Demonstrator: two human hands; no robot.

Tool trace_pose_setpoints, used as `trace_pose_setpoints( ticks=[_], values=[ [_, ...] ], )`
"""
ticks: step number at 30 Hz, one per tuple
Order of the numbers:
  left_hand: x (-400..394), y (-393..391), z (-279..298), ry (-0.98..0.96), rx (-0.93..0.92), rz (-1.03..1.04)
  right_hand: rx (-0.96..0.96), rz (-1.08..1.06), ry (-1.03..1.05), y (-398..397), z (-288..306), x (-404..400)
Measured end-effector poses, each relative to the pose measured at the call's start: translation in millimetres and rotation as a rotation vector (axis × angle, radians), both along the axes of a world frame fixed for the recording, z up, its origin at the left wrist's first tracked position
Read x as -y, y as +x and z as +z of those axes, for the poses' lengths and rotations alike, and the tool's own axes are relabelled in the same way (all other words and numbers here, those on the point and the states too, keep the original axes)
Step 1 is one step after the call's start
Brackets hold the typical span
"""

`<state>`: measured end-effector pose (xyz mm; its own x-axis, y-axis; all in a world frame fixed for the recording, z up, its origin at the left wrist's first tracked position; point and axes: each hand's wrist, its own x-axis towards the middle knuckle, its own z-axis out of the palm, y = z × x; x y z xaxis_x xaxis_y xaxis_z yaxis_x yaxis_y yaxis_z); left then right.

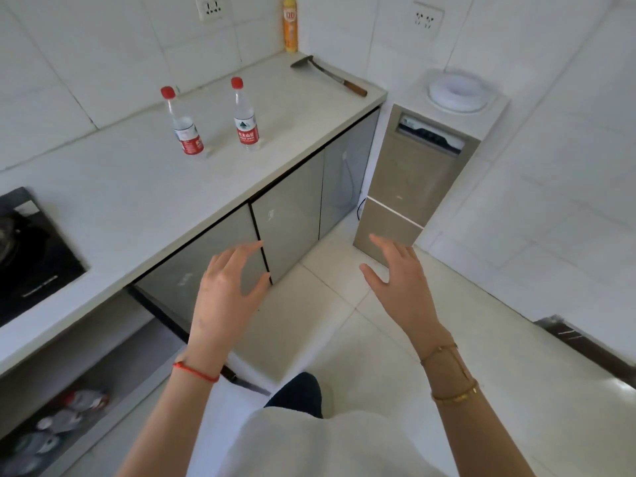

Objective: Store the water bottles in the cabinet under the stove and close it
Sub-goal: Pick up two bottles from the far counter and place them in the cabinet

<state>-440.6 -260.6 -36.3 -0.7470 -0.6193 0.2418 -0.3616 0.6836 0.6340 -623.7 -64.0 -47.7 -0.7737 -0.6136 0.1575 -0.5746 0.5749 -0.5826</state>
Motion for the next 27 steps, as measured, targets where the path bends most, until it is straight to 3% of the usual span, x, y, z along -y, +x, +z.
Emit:
trace_pose_setpoints(
  ticks=[16, 27],
  values=[
    [185, -180, 0, -0.031, -0.048, 0.287, -0.050, 0.272, -0.008, -219, 0, 250],
    [290, -247, 15, -0.103, -0.024, 0.469, -0.085, 0.470, -0.071, -300, 9, 403]
  ],
)
